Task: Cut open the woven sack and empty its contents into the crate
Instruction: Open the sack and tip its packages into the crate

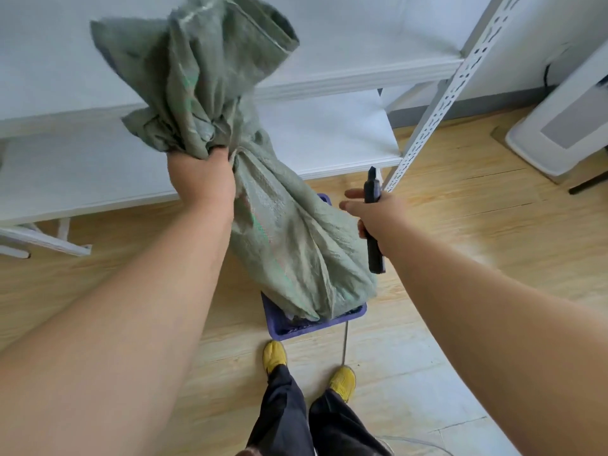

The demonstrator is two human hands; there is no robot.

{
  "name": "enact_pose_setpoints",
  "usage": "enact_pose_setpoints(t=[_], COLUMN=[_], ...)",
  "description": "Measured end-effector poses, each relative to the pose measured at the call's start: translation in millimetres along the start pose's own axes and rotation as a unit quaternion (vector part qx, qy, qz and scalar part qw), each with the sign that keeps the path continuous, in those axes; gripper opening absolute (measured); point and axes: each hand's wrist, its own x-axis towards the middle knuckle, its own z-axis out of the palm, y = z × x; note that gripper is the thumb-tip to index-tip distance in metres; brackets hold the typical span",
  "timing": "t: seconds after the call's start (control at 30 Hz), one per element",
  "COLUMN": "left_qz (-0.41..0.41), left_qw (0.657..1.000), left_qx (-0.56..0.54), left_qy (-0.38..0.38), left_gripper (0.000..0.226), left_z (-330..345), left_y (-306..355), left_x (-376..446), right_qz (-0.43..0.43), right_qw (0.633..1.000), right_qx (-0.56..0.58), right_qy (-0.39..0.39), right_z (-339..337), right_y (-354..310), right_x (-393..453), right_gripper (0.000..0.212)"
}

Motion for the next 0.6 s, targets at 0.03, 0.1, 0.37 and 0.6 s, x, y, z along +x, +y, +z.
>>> enact_pose_setpoints(t=[0.03, 0.1, 0.37, 0.6], left_qz=[-0.003, -0.011, -0.142, -0.191], left_qw=[1.0, 0.998, 0.978, 0.954], left_qx=[-0.01, 0.023, -0.016, -0.004], left_qy=[-0.007, -0.065, -0.15, -0.23], left_gripper=[0.041, 0.038, 0.042, 0.052], left_z=[-2, -6, -9, -7], left_y=[4, 8, 8, 1], left_x=[1, 2, -3, 8], right_qz=[-0.011, -0.036, -0.07, -0.045], right_qw=[1.0, 0.994, 0.98, 0.987], right_qx=[-0.012, -0.067, -0.169, -0.15], right_qy=[-0.024, -0.075, -0.078, -0.038], right_z=[3, 10, 50, 65], right_y=[2, 9, 31, 32], right_x=[-3, -10, -22, -19], right_gripper=[0.021, 0.037, 0.081, 0.077])
